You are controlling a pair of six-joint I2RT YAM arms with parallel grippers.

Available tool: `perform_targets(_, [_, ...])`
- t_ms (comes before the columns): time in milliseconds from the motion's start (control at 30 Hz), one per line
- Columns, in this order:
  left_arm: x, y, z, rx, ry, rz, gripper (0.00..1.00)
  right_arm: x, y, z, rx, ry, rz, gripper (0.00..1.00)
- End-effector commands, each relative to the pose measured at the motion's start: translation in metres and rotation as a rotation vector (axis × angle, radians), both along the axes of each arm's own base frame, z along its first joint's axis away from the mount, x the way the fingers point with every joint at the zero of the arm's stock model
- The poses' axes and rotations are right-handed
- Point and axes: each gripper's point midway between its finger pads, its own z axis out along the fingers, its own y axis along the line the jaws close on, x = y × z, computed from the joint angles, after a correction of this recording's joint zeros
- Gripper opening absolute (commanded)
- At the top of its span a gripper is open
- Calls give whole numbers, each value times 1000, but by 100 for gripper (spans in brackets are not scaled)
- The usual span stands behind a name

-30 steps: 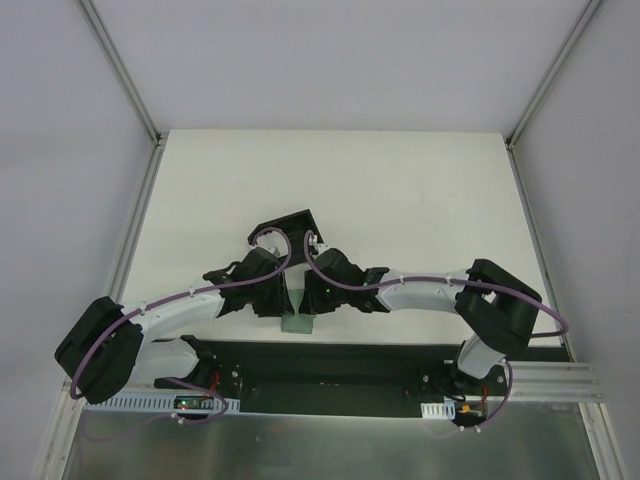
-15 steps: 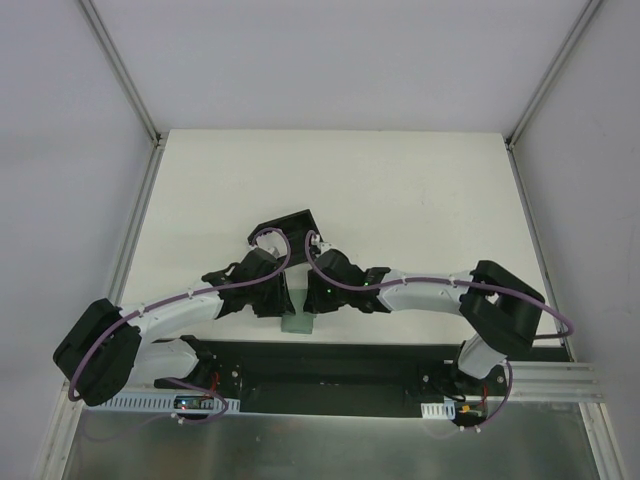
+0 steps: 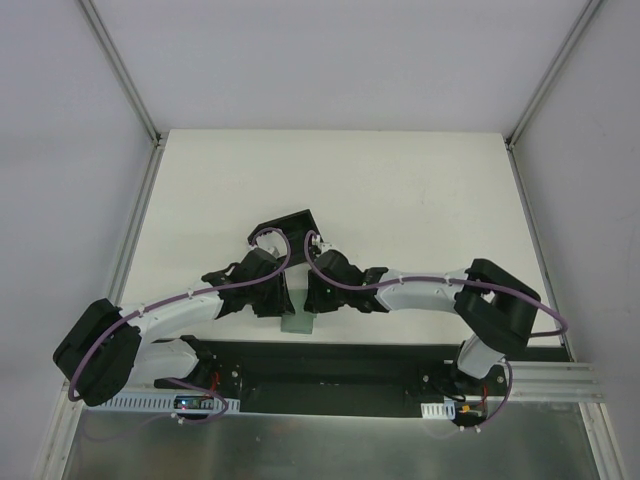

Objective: Put the credit cards into the card holder
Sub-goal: Close the card holder at the corner of the board.

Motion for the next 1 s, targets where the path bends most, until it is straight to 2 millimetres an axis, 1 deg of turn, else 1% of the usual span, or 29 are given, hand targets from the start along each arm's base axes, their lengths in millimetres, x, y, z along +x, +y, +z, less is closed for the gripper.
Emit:
perform_targets(0, [-1,2,-2,15,-20,-19,36,3,8,-1,16,16,-1,18])
perform_targets(100, [-2,2,-3,15,-14,-23,36,4,10,-2,23,20,-1,18])
perform_targets(400, [-2,-1,-4,8,-7,-32,35,2,16,2,51,20,18,18])
perform_targets(533, [-1,-3,-2,3,-12,-43,35,3,12,6,37,10,9,18])
perform_targets(600, [0,-3,-1,-1,-19,-42,36,4,11,8,41,3,4,19])
perform_targets(767, [-1,-1,-3,8,-20,-45,39,-2,15,-1,32,44,23,18])
perform_targets(833, [-1,-1,-4,12,-18,-46,40,-4,18,6,51,25,28,18])
perform_targets(933, [-1,1,-4,16,-27,-49,40,0,15,13,59,2,14,19])
perform_targets(967, [-1,2,-4,19,-32,-49,36,0,14,13,56,2,15,19])
